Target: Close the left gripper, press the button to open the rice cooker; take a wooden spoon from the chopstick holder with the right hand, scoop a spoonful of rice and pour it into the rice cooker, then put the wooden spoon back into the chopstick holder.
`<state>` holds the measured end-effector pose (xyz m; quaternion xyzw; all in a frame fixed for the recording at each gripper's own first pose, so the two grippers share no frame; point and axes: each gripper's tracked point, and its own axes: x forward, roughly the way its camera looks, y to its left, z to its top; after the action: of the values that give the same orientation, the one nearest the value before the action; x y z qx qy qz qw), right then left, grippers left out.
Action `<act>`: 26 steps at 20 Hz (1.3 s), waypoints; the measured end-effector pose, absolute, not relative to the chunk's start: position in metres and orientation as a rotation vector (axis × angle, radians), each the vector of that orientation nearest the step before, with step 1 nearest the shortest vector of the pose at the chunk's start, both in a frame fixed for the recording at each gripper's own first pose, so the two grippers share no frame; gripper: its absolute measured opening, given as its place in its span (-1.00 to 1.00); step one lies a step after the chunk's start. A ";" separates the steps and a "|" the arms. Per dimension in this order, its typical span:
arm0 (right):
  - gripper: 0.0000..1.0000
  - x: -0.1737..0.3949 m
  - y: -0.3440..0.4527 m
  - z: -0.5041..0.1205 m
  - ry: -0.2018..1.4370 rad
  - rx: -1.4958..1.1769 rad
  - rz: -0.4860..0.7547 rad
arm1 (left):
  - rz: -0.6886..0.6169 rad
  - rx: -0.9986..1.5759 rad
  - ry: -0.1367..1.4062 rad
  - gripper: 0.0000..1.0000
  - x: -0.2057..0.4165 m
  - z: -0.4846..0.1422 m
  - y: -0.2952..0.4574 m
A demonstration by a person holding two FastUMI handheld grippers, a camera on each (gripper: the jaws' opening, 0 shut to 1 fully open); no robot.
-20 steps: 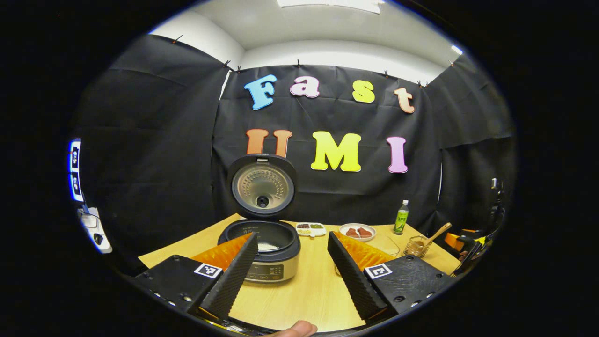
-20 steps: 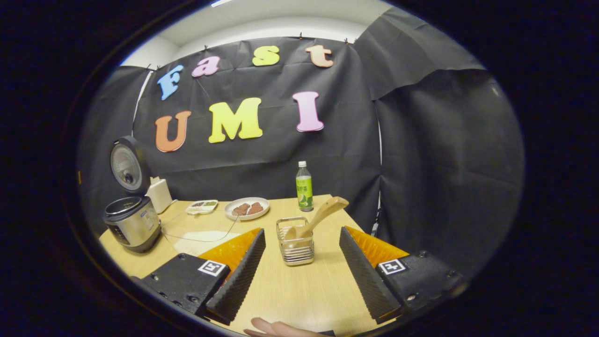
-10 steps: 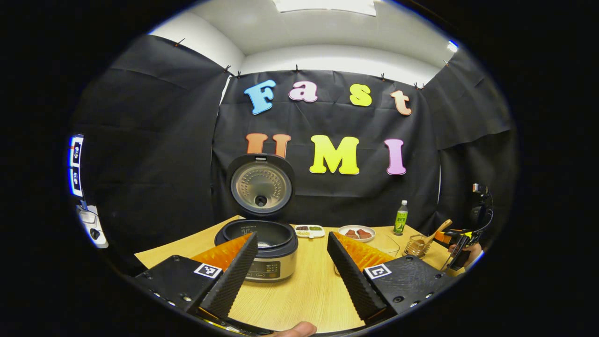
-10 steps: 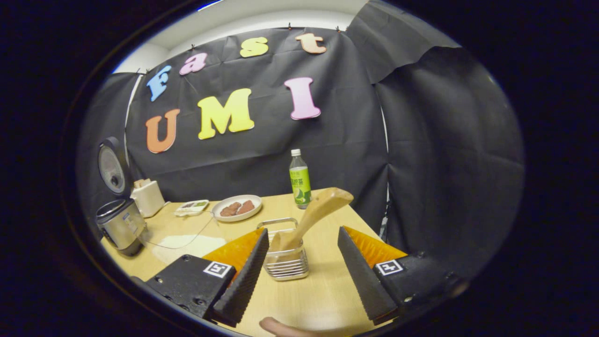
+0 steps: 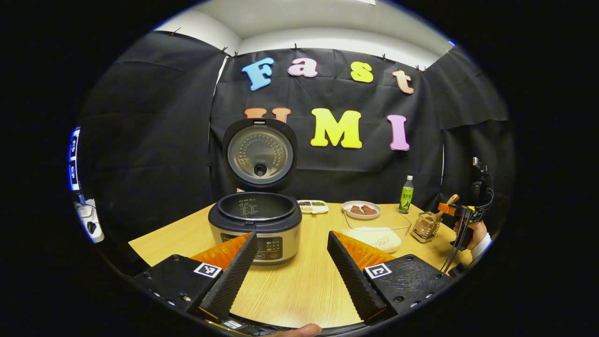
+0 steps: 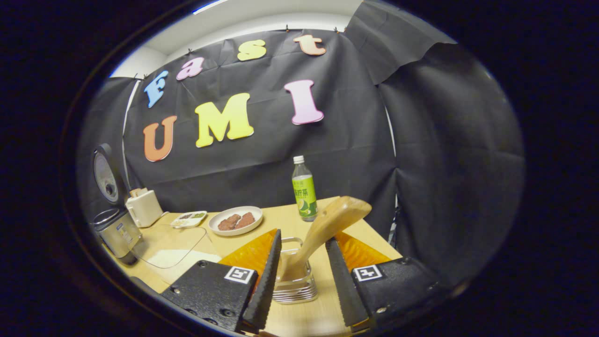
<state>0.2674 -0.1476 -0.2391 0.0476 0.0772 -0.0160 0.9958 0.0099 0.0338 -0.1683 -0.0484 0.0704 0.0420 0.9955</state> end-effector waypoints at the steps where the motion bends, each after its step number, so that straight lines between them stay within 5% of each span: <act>1: 0.08 0.271 -0.148 -0.238 0.153 0.084 -0.034 | 0.088 -0.092 0.146 0.91 0.009 -0.171 0.037; 4: -0.05 0.278 -0.149 -0.237 0.154 0.080 -0.050 | 0.097 -0.081 0.156 0.91 0.006 -0.179 0.044; 6: -0.43 0.280 -0.140 -0.231 0.158 0.130 -0.031 | 0.094 -0.078 0.157 0.91 0.004 -0.179 0.046; 9: -0.63 0.284 -0.134 -0.231 0.162 0.158 -0.016 | 0.099 -0.077 0.156 0.91 0.000 -0.178 0.052; 26: -0.72 0.243 -0.093 -0.124 0.034 0.077 -0.032 | 0.075 -0.097 0.071 0.91 -0.031 -0.147 0.074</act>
<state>0.2428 -0.0931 -0.1239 0.0384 0.0168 -0.0161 0.9990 -0.0309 0.0740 -0.1470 -0.0486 0.0357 0.0376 0.9975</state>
